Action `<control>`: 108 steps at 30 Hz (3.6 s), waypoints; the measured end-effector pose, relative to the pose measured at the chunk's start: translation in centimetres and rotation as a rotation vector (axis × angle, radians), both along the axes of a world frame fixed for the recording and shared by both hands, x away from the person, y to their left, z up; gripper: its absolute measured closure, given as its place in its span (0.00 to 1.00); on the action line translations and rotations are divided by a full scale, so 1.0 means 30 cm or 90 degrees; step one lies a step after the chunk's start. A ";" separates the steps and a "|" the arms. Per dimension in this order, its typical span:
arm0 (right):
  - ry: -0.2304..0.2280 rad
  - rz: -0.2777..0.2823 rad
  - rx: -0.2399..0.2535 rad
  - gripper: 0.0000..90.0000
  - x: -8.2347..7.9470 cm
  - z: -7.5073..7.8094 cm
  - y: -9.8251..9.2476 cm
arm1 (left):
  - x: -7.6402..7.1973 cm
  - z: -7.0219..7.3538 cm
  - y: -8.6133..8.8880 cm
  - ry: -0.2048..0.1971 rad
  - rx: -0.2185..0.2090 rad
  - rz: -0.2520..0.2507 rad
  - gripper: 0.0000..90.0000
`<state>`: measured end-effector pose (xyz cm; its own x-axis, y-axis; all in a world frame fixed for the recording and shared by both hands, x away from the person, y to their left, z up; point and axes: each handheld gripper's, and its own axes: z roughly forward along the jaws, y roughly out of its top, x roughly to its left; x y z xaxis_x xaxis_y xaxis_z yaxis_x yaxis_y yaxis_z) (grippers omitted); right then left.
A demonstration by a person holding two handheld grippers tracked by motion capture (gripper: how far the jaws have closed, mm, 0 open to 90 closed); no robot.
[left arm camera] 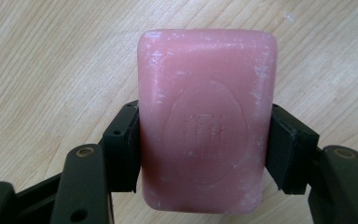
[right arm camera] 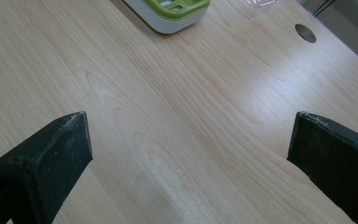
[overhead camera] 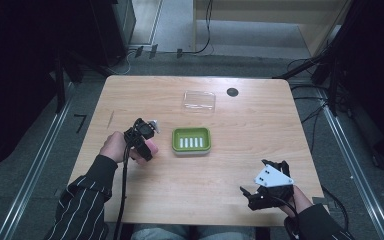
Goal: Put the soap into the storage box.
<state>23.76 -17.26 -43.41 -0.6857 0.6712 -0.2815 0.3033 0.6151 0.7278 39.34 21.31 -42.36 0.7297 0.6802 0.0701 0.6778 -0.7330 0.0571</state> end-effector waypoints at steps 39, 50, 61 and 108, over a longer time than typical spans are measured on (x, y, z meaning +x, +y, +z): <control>0.000 -0.003 0.001 0.00 -0.001 0.001 -0.003 | 0.024 0.084 -0.141 -0.003 0.000 -0.121 0.43; -0.001 -0.001 0.000 0.00 0.001 -0.001 -0.002 | 0.037 0.096 -0.176 0.001 0.005 -0.152 0.43; 0.002 -0.002 -0.003 0.00 0.001 -0.001 0.000 | 0.051 0.109 -0.203 0.001 0.000 -0.173 0.43; 0.002 -0.027 -0.003 0.00 -0.023 -0.005 -0.033 | 0.117 0.106 -0.344 -0.002 -0.003 -0.268 0.43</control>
